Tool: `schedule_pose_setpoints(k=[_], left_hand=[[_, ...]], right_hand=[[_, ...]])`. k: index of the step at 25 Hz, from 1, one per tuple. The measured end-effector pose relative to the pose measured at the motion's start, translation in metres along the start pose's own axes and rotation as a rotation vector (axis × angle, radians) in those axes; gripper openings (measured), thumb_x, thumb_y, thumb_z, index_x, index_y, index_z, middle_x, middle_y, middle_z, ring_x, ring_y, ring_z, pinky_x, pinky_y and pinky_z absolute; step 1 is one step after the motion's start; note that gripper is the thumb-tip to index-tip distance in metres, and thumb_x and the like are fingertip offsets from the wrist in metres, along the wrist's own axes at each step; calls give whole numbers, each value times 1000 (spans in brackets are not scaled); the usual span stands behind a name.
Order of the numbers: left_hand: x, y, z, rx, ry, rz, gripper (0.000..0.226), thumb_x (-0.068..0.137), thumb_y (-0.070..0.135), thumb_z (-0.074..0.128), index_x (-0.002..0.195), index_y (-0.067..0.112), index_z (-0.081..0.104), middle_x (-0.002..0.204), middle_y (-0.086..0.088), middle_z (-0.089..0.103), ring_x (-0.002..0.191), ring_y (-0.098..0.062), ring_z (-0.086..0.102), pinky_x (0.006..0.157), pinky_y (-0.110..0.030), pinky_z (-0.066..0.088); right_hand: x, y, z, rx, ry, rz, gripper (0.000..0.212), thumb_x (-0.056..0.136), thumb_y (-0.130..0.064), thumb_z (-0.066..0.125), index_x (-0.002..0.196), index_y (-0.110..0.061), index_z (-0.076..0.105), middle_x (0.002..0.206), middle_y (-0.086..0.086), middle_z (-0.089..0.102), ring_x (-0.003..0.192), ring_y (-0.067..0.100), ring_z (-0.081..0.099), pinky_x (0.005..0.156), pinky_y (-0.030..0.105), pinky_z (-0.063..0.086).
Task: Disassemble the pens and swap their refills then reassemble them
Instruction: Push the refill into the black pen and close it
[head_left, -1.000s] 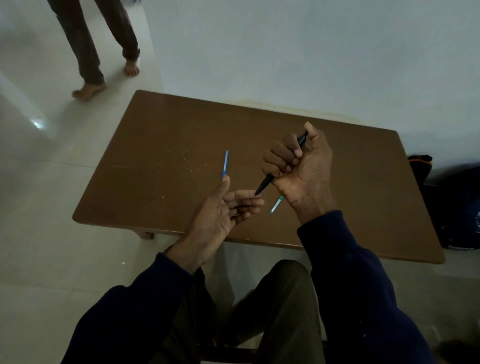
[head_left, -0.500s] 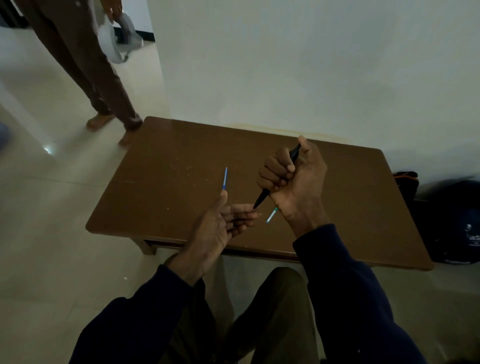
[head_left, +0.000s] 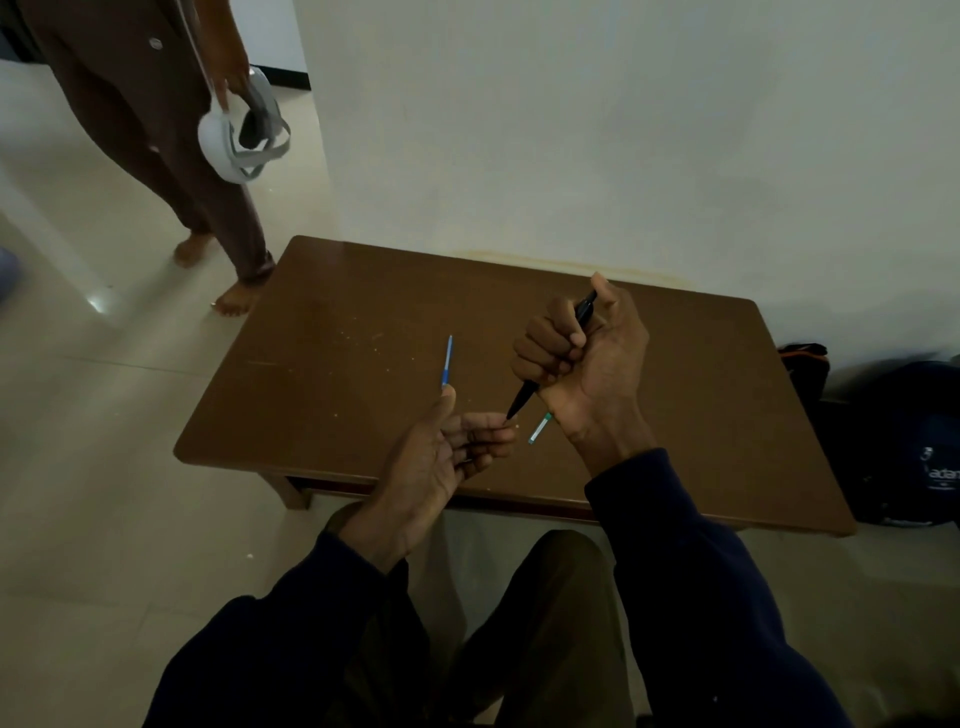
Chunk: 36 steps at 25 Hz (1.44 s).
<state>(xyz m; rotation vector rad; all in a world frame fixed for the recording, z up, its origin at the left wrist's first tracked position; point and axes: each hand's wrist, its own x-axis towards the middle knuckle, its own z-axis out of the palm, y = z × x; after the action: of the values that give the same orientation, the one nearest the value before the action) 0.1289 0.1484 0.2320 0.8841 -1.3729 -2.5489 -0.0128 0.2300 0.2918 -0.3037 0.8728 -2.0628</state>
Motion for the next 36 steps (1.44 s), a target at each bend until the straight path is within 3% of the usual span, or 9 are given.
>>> schedule_pose_setpoints(k=[23,36], left_hand=[[-1,1,-4,53,10,2,62,107,45,32,98,4,77,101,-15,78,85,-17,73,83,-30,49],[5,-3,-8,53,17,-9,62,107,47,34,98,3,76,100,-16,78,84,-17,74,81,-29,51]], right_hand=[[5,4,-9,57,-23,8,57,101,-41,27,48,-19,32,50,-5,11,45,10,7,45,25,9],[6,9,-14,56,24,22,60,103,-49,33,51,-19,31,51,-5,12,45,10,8,44,25,11]])
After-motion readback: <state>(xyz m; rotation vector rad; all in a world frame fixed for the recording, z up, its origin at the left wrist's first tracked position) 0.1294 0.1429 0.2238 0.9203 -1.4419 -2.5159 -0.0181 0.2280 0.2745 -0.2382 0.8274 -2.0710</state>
